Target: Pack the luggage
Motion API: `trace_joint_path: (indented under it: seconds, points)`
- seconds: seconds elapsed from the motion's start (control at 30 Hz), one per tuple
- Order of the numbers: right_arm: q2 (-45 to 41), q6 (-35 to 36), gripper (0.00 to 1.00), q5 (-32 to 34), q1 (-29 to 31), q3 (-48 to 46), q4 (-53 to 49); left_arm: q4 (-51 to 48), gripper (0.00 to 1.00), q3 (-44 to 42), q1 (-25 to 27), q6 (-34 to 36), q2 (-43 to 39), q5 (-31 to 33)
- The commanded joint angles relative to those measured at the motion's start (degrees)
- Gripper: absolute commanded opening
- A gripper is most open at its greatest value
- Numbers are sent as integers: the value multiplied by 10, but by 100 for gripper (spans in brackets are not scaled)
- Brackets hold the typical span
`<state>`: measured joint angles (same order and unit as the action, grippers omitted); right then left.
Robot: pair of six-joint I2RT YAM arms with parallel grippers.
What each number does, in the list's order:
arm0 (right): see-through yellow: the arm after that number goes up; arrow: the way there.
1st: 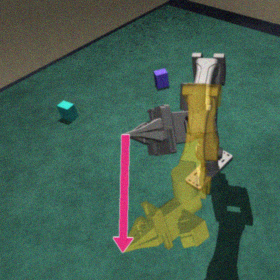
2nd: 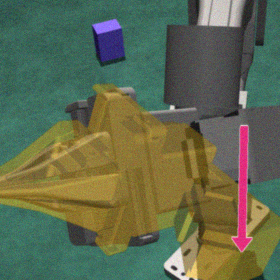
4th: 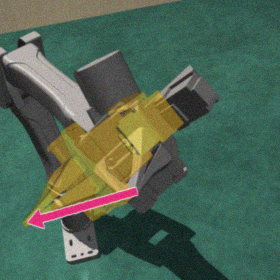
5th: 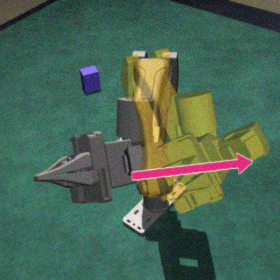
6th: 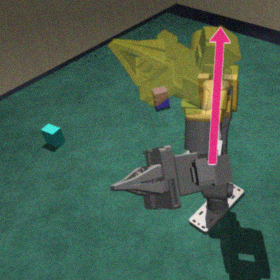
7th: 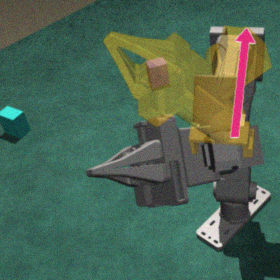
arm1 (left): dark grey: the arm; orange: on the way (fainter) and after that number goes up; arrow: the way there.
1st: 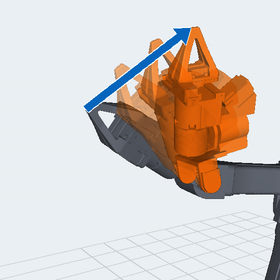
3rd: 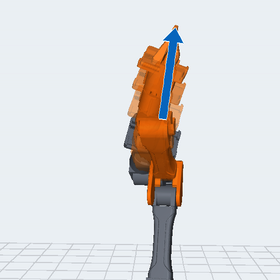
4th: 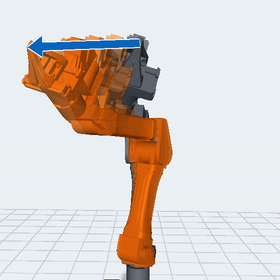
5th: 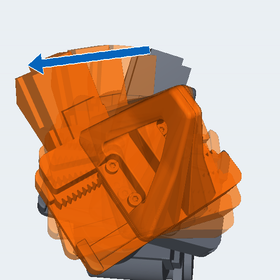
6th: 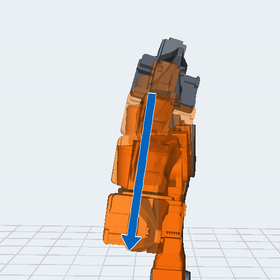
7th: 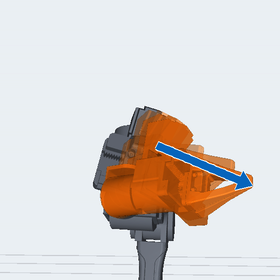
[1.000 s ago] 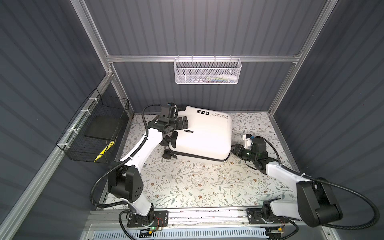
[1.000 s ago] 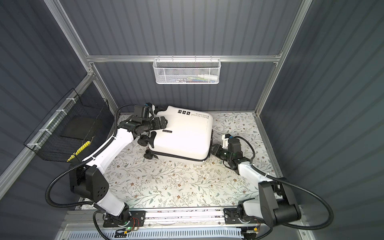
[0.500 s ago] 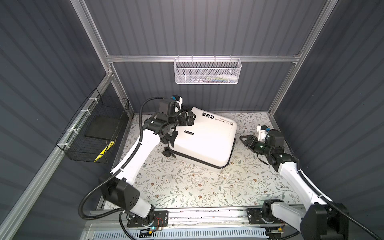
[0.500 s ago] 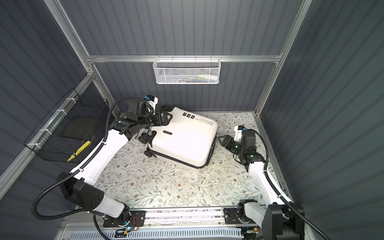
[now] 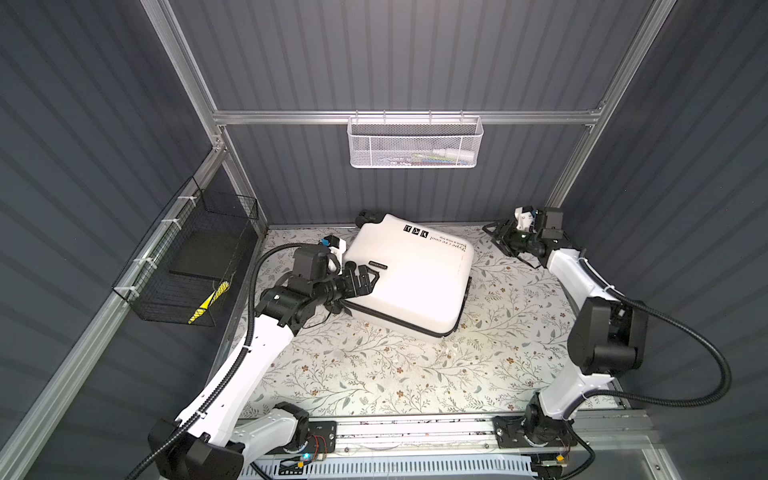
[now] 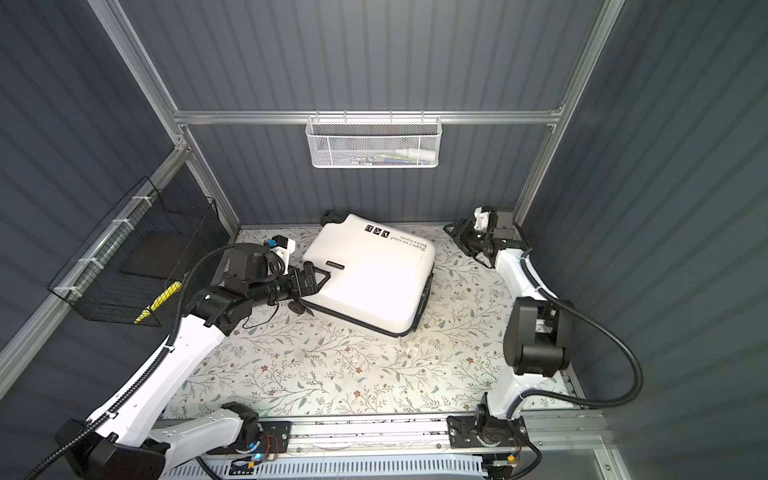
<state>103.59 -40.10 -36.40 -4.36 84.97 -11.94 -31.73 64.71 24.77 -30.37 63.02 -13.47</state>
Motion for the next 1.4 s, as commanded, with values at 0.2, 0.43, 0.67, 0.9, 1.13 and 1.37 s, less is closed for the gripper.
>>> trace_joint_path:
  seconds: [0.2, 0.43, 0.67, 0.9, 1.13, 1.37]
  points:
    - [164, 36, 62, -70, 25, 197, -120, 62, 100, -88, -1, -34, -41, -38]
    - [249, 68, 60, -114, 48, 297, -157, 108, 100, -133, -1, -39, -42, -40]
    - [280, 81, 57, -187, 59, 318, -148, 151, 100, -143, -1, -40, -19, -35]
    - [231, 109, 51, -212, 66, 222, -120, 190, 100, -129, -1, -25, 22, -34]
    - [147, 83, 49, -220, 66, 50, -9, 198, 100, -92, -1, 0, 66, -41]
    - [47, -27, 46, -215, 68, -168, 195, 204, 100, -38, -1, 21, 127, -74]
